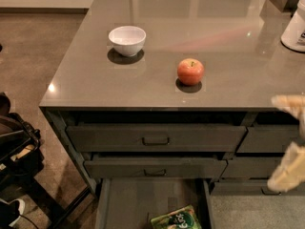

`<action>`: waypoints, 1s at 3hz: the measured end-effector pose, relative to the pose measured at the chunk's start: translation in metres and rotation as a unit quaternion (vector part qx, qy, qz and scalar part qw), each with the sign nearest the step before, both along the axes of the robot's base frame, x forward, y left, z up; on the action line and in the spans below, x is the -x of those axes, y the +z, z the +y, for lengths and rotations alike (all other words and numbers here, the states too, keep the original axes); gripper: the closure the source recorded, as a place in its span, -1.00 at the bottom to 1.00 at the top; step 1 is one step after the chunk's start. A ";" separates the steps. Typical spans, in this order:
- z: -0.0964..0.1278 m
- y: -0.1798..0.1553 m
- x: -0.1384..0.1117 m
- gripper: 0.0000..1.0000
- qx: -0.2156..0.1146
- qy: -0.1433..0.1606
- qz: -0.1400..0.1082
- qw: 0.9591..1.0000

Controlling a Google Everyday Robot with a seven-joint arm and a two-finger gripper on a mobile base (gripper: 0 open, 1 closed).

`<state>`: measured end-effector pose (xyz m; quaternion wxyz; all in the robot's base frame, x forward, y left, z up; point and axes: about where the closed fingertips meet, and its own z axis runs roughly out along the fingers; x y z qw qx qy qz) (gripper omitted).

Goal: Pick green rice chip bag from bottom drawer and place on counter

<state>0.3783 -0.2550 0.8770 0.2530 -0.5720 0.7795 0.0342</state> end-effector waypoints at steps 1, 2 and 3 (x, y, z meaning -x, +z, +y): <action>-0.024 -0.103 0.027 -1.00 -0.069 -0.052 0.023 0.996; -0.032 -0.153 0.039 -1.00 -0.078 -0.079 0.038 0.993; -0.032 -0.152 0.043 -1.00 -0.076 -0.088 0.032 0.993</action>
Offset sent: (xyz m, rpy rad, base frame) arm -0.0230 -0.0219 -0.0879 0.1226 0.0367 -0.0892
